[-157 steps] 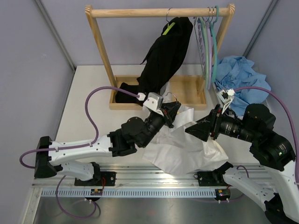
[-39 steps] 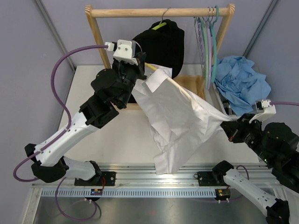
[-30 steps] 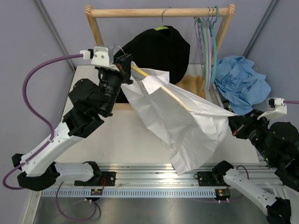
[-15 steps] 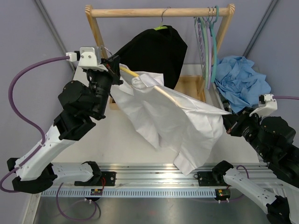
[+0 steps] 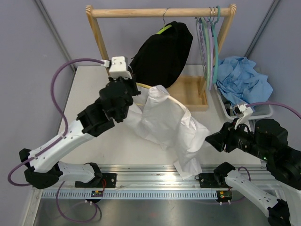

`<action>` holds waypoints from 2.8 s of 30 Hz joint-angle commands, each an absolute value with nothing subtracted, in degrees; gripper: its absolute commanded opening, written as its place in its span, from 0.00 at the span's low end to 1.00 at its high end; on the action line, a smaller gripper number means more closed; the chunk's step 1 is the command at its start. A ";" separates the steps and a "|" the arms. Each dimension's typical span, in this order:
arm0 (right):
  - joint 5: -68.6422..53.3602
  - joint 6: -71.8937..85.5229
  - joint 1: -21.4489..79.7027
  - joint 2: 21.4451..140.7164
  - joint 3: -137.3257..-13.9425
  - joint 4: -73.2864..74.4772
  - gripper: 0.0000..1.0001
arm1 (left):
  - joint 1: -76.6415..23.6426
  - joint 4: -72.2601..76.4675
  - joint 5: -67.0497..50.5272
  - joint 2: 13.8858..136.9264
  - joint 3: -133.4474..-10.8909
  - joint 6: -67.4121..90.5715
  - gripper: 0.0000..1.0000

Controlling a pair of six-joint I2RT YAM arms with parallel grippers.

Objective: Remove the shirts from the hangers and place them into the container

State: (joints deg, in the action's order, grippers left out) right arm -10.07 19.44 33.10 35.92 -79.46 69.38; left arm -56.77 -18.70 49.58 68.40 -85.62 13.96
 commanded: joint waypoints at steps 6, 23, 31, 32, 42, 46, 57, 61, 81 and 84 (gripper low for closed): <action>-18.63 15.21 32.78 35.42 -83.85 68.73 0.81 | -64.33 -16.79 51.77 77.96 -88.50 16.52 0.00; -20.30 16.08 32.78 35.86 -74.10 62.23 0.76 | -64.69 -16.96 49.49 76.90 -93.07 17.75 0.00; -21.45 16.52 32.78 36.83 -71.89 58.80 0.16 | -64.69 -18.02 49.82 77.69 -94.66 18.81 0.00; -21.36 16.52 32.78 36.91 -71.98 59.06 0.06 | -64.69 -17.84 50.70 78.57 -95.01 17.68 0.00; -16.97 17.40 32.78 32.35 -74.79 67.58 0.00 | -49.95 -19.69 56.60 84.37 -104.32 15.12 0.00; -15.91 17.58 32.78 31.38 -74.80 69.52 0.00 | -45.27 -23.20 55.02 86.22 -110.91 15.64 0.00; -14.42 18.46 32.78 29.01 -73.65 72.15 0.00 | -37.62 -23.64 55.45 80.51 -111.27 20.83 0.00; -13.62 18.81 32.78 28.48 -73.56 72.86 0.00 | -37.09 -23.38 56.34 79.63 -111.71 20.13 0.00; -13.18 18.46 32.78 27.95 -73.65 73.39 0.00 | -36.03 -22.76 47.05 73.74 -105.57 23.99 0.00; -15.02 17.93 32.87 29.00 -74.00 71.64 0.17 | -39.63 -23.12 41.95 72.69 -99.51 26.46 0.00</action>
State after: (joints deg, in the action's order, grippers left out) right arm -14.31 19.20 32.84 30.81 -72.23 61.63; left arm -43.33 -31.75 34.09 77.08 -101.80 26.68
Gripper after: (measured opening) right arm 0.085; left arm 0.039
